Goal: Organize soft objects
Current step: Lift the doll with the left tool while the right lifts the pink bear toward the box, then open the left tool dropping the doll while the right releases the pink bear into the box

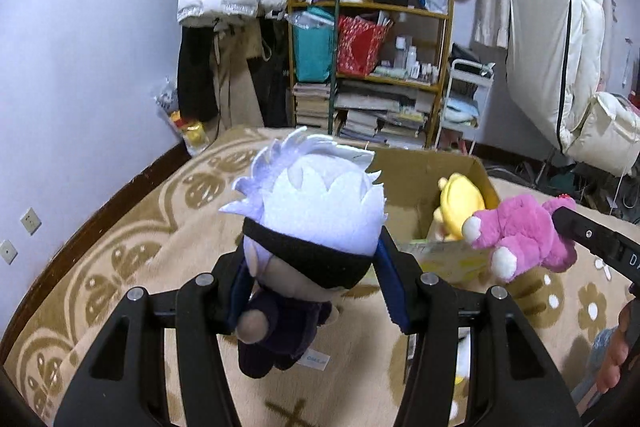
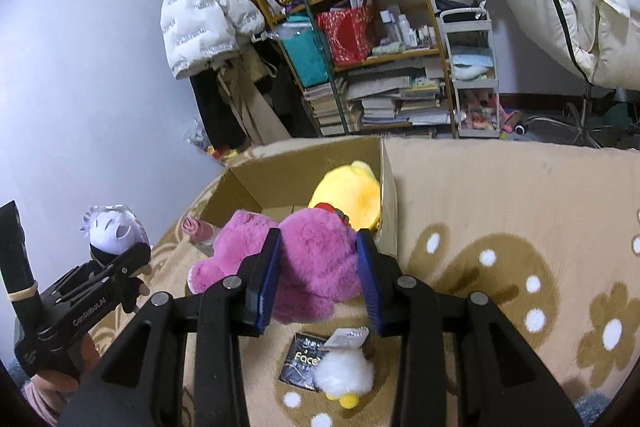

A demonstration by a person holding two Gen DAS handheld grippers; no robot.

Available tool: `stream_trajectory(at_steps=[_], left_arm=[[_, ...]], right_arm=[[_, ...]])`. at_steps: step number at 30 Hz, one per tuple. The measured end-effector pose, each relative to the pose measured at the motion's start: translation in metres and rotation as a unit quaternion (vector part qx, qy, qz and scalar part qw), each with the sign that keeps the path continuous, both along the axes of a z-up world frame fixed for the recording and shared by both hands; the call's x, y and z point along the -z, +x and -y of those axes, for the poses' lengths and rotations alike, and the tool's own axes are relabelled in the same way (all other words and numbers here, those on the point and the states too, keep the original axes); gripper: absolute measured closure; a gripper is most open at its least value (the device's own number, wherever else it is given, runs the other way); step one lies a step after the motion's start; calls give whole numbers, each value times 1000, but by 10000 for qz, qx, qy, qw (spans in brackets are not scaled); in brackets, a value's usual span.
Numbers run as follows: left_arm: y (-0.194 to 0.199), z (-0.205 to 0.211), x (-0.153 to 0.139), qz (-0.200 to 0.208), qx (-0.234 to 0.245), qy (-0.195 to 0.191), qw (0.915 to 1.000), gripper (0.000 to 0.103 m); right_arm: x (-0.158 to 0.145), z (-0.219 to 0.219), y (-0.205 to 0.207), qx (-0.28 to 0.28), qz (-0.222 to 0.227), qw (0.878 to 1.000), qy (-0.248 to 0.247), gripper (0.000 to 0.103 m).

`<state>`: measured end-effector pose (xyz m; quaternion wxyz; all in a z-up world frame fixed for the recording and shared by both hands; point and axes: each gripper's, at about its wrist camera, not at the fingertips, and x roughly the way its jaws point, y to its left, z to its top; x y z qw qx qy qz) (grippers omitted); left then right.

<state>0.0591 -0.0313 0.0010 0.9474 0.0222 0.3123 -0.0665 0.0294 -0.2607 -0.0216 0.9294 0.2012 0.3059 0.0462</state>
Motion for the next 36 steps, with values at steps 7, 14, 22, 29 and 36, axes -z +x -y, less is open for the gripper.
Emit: stream_trajectory(at_steps=[7, 14, 22, 29, 36], left_arm=[[13, 13, -14, 344, 170, -57, 9992, 49], [34, 24, -22, 581, 236, -32, 9980, 49], [61, 27, -16, 559, 385, -36, 9977, 49], [73, 37, -4, 423, 469, 129, 9979, 49], [87, 53, 9, 219, 792, 254, 9963, 48]], right_arm=[[-16, 7, 2, 55, 363, 9993, 121, 64], [-28, 9, 27, 92, 621, 9980, 36, 64], [-28, 13, 60, 89, 706, 9972, -221, 64], [-15, 7, 82, -121, 566, 9976, -387, 64], [2, 3, 86, 96, 503, 9972, -544, 64]])
